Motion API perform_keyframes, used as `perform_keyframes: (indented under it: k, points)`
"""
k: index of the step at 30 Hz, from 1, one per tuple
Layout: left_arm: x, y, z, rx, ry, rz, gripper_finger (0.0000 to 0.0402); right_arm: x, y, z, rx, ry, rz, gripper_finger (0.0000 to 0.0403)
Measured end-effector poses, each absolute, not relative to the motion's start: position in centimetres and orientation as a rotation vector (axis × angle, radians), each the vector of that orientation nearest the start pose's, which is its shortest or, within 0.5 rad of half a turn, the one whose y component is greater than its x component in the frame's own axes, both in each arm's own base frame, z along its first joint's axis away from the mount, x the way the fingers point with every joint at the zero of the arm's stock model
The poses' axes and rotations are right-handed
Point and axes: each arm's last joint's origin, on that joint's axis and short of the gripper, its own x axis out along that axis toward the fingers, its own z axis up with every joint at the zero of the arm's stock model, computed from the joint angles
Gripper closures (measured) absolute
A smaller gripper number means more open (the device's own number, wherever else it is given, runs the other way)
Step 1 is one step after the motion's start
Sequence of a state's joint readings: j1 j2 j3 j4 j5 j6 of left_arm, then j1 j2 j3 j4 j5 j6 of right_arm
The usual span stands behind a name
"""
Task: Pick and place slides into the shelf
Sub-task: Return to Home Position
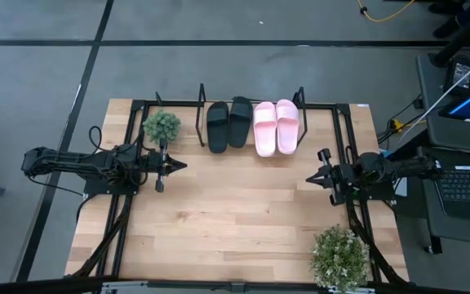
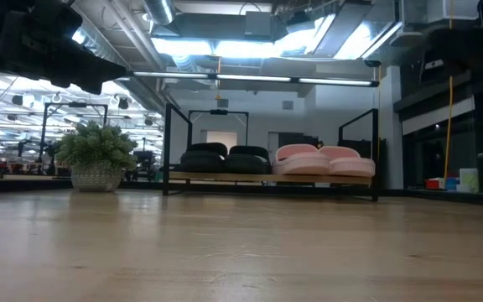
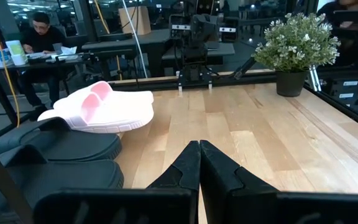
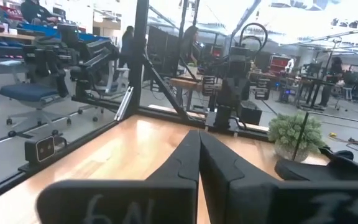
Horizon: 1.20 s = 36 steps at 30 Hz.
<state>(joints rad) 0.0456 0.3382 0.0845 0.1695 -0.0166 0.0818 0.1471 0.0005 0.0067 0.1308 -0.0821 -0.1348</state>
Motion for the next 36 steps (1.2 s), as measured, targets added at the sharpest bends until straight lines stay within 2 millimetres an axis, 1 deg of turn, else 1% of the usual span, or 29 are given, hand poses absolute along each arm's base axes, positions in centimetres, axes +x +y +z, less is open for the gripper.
perform_keyframes:
  k: [36]
  points:
    - [11.94, 0.59, 17.94, 0.081, 0.088, 0.059, 0.0401, 9.56, 1.47, 17.7, -0.106, -0.133, 0.202, 0.0393]
